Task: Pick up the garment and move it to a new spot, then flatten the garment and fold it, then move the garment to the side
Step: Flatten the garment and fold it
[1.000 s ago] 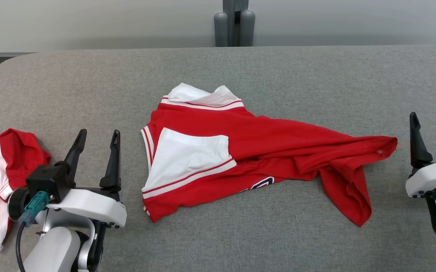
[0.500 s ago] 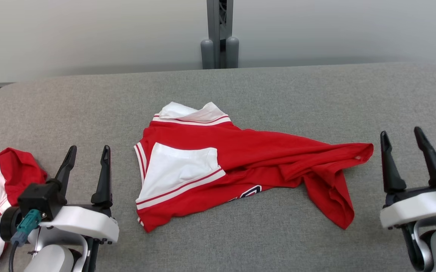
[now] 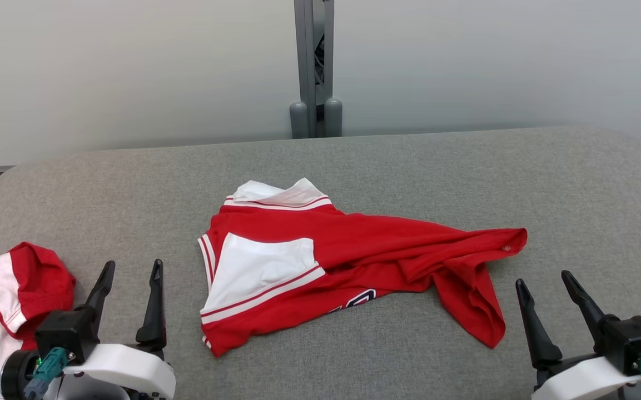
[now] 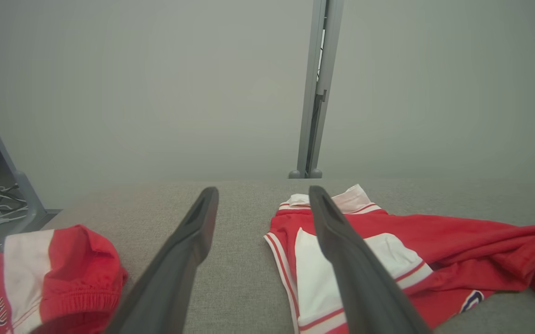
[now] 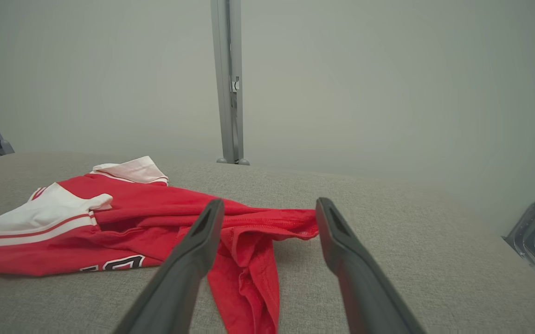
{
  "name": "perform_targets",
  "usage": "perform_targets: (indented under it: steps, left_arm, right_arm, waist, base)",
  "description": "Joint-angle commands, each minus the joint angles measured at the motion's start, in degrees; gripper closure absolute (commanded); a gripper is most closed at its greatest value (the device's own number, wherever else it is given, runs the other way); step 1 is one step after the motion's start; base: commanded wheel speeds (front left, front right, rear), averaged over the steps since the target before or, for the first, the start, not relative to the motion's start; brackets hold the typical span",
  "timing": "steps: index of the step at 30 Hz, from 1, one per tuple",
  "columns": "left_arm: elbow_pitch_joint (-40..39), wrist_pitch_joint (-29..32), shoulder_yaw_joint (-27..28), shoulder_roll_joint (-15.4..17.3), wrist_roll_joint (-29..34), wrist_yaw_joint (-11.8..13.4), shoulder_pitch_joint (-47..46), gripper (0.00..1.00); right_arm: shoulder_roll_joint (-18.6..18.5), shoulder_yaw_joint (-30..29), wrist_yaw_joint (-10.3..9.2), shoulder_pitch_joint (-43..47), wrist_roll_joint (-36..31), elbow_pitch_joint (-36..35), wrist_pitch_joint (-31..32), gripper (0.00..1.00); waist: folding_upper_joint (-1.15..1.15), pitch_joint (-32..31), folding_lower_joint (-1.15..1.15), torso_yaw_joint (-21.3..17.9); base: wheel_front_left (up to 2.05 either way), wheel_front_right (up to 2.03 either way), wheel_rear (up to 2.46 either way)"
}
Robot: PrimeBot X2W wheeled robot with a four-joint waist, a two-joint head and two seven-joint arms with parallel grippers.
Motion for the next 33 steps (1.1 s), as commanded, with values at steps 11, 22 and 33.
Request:
perform_targets:
  steps: [11, 22, 33]
  left_arm:
    - [-0.6, 0.8, -0.6, 0.7, -0.6, 0.0, 0.8, 0.0]
    - [0.2, 0.4, -0.9, 0.4, -0.9, -0.2, 0.4, 0.0]
    - [0.6, -0.4, -1.5, -0.6, -0.4, -0.9, -2.8, 0.0]
  right_arm:
    - [0.4, -0.1, -0.04, 2.1, 0.4, -1.8, 1.3, 0.0]
    - [0.4, 3.3, -0.03, 2.2, 0.4, -0.5, 2.7, 0.0]
    - [-4.5, 12.6, -0.04, -3.4, 0.9, 12.2, 4.1, 0.0]
  waist:
    - [0.0, -0.5, 0.0, -0.2]
    - [0.0, -0.1, 0.0, 0.5]
    - [0.0, 5.4, 0.0, 1.7]
  base:
    - [0.0, 0.0, 0.0]
    - [0.0, 0.0, 0.0]
    - [0.0, 0.0, 0.0]
